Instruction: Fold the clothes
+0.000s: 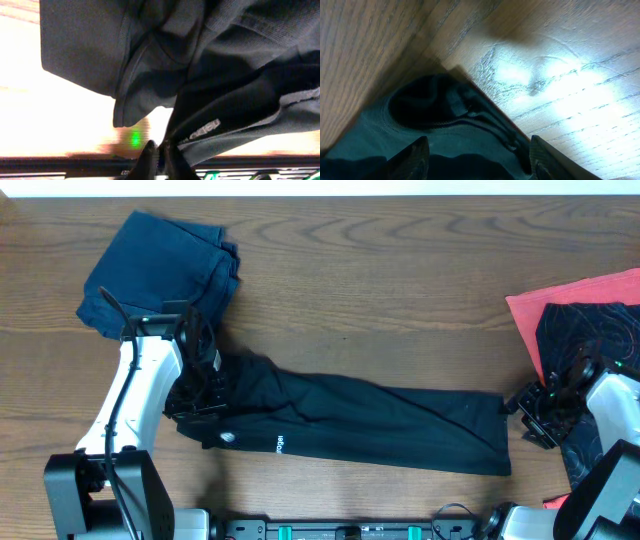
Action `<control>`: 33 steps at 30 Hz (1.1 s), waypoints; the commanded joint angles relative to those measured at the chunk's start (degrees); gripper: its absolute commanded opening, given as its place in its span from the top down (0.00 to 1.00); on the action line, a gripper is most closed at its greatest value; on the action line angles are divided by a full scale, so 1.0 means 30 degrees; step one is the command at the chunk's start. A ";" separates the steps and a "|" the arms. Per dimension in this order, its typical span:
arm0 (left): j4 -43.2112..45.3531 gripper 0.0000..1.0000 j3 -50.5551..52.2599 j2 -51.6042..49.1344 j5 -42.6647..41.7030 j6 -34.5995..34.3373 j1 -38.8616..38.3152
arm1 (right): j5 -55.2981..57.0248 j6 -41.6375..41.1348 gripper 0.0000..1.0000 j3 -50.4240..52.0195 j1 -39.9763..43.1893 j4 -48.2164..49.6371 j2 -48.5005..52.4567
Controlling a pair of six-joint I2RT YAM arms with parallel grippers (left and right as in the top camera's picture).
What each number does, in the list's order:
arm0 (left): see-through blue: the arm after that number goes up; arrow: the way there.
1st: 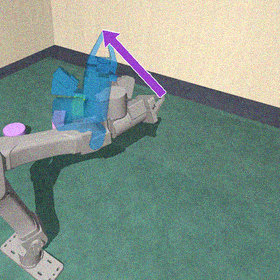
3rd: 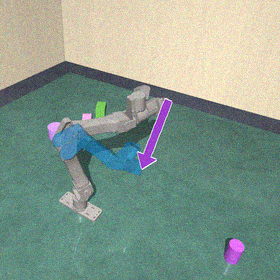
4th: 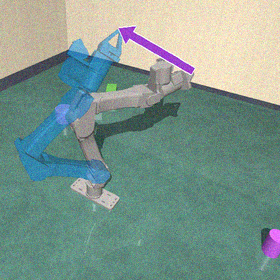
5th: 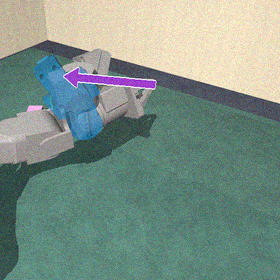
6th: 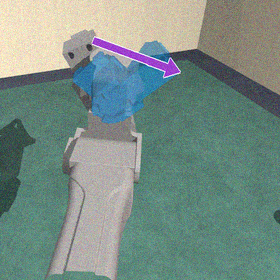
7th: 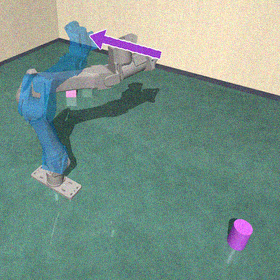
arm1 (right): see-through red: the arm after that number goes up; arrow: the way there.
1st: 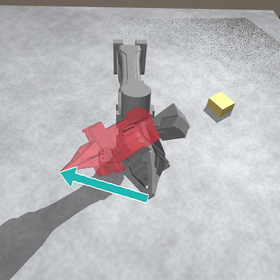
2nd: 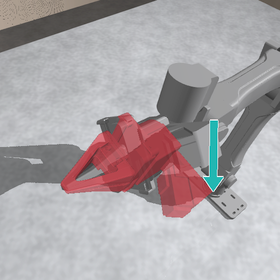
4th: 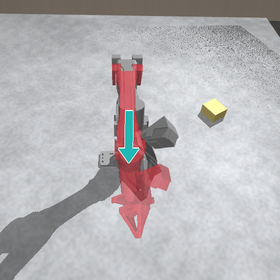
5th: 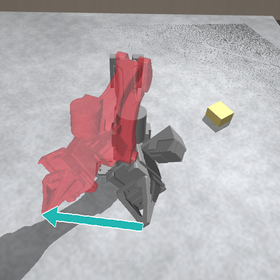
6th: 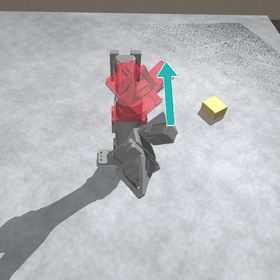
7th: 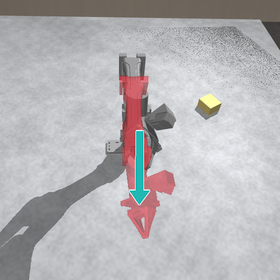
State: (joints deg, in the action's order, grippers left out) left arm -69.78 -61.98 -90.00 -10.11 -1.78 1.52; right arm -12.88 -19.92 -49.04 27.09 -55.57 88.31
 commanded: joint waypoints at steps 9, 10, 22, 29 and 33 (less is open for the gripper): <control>0.3293 0.37 -0.0029 0.0175 0.0080 -0.0160 0.0131 | -0.1311 0.0780 0.41 0.1938 -0.0969 0.2878 -0.0262; 0.3949 0.37 -0.0022 0.0168 0.0080 -0.0160 0.0131 | -0.2091 0.1413 0.43 0.2266 -0.0969 0.3541 -0.0262; 0.9806 0.44 0.2353 -0.0721 -0.3337 0.0685 0.0131 | -0.2630 0.1807 0.74 0.2776 -0.0874 0.4561 -0.0262; 1.1344 0.94 0.3228 -0.1690 -0.4408 0.0874 0.0153 | -0.2441 0.1749 0.77 0.2776 -0.0874 0.4466 -0.0262; 1.0877 0.94 0.2841 -0.1450 -0.3803 0.0852 0.0386 | 0.0277 -0.0007 0.96 0.2776 -0.0867 0.3993 -0.0262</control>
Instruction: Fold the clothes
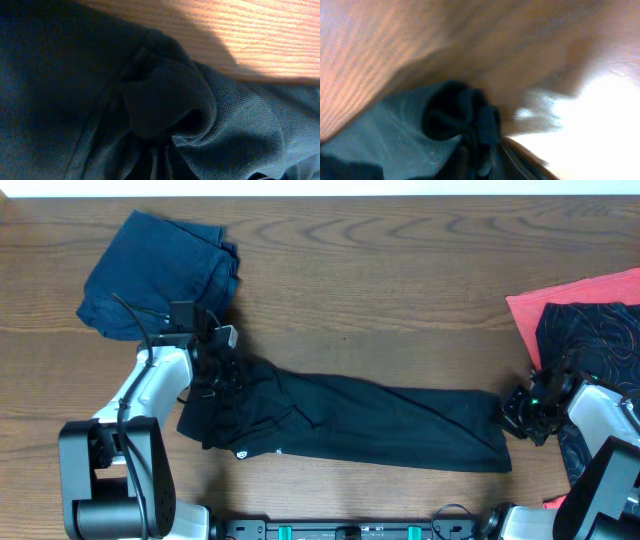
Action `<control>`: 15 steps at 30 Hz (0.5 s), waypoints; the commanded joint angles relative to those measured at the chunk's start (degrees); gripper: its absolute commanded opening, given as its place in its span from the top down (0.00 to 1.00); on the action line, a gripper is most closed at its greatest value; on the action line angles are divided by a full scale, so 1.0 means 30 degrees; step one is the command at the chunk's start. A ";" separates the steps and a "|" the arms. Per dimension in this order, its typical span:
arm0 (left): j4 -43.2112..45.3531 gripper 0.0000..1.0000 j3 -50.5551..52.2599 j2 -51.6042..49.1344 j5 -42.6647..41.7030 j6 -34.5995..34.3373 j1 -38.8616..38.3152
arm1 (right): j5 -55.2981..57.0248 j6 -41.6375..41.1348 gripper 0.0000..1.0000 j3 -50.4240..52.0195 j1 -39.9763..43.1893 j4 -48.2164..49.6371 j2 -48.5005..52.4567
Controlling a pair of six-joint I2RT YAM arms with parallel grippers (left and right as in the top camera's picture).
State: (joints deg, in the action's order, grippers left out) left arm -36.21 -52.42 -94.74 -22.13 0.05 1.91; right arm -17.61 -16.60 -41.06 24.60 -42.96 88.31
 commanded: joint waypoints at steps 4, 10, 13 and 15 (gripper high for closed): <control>-0.1610 0.94 -0.0962 0.0765 0.1851 0.0248 0.0648 | 0.2368 -0.1472 0.99 0.0117 0.0189 -0.0393 -0.0262; -0.2142 0.94 -0.1005 0.1763 0.3147 0.0240 0.1144 | 0.2361 -0.1537 0.99 0.0117 0.0954 -0.0503 -0.0262; -0.2157 0.94 -0.1005 0.1902 0.3526 0.0197 0.1479 | 0.2361 -0.1537 0.99 0.0117 0.1071 -0.0517 -0.0262; -0.2120 0.94 -0.1005 0.1902 0.3898 -0.0117 0.1741 | 0.2361 -0.1530 0.99 0.0117 0.1071 -0.0517 -0.0262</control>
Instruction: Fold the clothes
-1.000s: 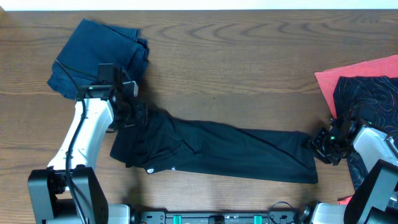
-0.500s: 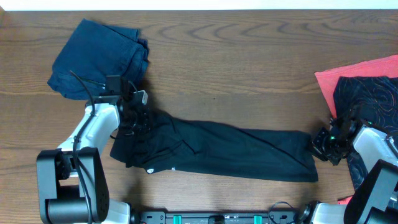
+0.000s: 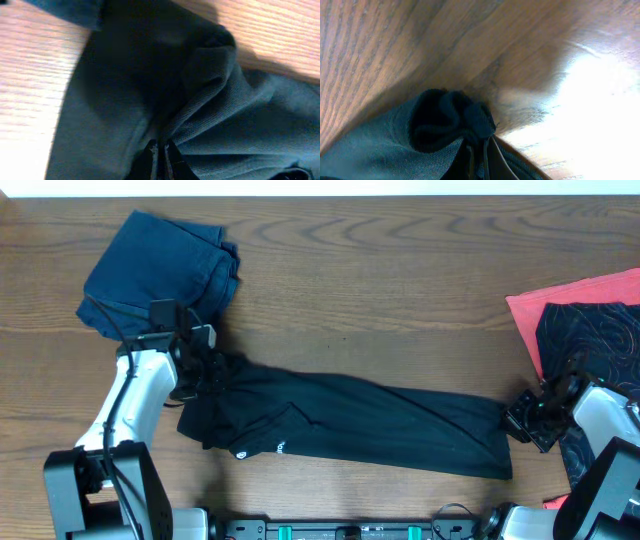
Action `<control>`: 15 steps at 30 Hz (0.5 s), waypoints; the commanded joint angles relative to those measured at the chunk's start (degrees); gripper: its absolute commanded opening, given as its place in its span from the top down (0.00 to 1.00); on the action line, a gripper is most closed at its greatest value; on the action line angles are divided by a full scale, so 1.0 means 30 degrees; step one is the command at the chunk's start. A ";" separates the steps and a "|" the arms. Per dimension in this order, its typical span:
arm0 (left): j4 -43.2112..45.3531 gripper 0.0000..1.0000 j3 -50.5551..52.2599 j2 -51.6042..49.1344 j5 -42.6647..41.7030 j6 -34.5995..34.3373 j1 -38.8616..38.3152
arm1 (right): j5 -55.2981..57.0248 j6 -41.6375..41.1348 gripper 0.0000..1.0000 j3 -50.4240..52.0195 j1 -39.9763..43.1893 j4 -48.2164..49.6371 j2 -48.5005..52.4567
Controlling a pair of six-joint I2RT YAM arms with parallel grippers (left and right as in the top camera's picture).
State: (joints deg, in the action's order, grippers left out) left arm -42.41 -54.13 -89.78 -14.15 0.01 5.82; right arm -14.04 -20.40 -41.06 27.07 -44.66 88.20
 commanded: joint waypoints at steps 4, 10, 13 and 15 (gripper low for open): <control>-0.0131 0.94 -0.0437 0.0248 0.1253 -0.0102 0.0780 | 0.1093 -0.0262 0.98 0.0117 0.0248 0.0109 -0.0226; -0.0415 0.94 -0.0437 0.0248 0.1661 -0.0474 0.1137 | 0.1086 -0.0255 0.98 0.0117 0.0248 0.0124 -0.0226; -0.0393 0.93 -0.0437 0.0248 0.1523 -0.0466 0.1144 | 0.1027 -0.0248 0.96 0.0117 0.0240 0.0168 -0.0226; -0.0401 0.83 -0.0437 0.0248 0.1515 -0.0481 0.1144 | 0.1027 -0.0248 0.89 0.0102 0.0248 0.0189 -0.0226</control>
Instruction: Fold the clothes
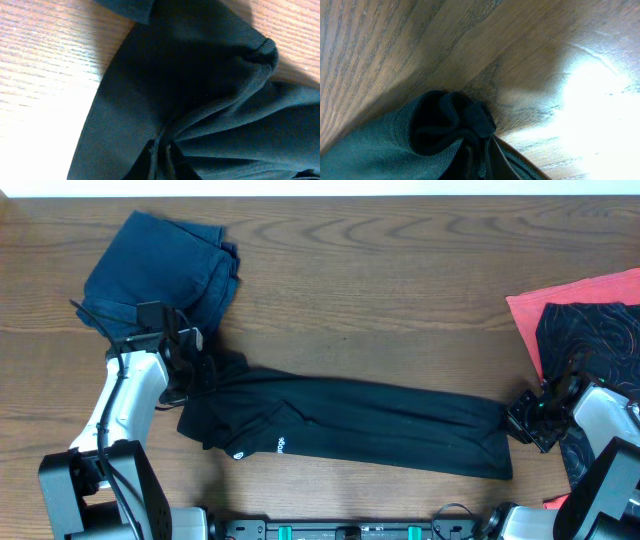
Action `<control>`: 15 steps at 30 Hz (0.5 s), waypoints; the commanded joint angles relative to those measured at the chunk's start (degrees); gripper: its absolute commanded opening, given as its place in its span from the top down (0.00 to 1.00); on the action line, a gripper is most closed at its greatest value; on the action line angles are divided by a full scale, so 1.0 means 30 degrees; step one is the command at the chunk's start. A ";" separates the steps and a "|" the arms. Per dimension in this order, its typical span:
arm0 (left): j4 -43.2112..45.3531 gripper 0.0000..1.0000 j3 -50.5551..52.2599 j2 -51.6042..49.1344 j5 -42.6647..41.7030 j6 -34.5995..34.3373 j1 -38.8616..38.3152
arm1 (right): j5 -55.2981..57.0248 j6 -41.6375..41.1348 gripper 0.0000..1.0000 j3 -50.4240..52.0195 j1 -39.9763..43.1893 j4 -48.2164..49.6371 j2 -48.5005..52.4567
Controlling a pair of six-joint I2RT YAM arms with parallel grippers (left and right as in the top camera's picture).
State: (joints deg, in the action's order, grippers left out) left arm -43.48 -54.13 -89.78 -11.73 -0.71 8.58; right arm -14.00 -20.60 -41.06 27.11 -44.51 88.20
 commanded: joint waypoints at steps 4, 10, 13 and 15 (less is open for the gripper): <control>-0.0138 0.45 -0.0437 0.0248 -0.0372 -0.0219 0.0226 | -0.0444 0.1035 0.78 -0.0517 0.0634 0.0109 -0.0590; -0.1217 0.30 -0.0430 0.0248 -0.1530 -0.0211 0.0226 | -0.2703 0.2113 0.64 -0.1311 0.1217 -0.0554 -0.2404; -0.1581 0.30 -0.0372 0.0240 -0.2331 -0.0204 0.0211 | -0.2718 0.2098 0.60 -0.1311 0.1188 -0.0372 -0.3075; -0.1530 0.30 -0.0219 0.0240 -0.3198 -0.0109 0.0182 | -0.2710 0.2004 0.60 -0.1282 0.1129 -0.0372 -0.3155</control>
State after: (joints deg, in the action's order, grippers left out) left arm -47.86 -54.15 -89.78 -16.84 -1.50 8.99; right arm -20.60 -15.62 -44.29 30.26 -45.54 79.40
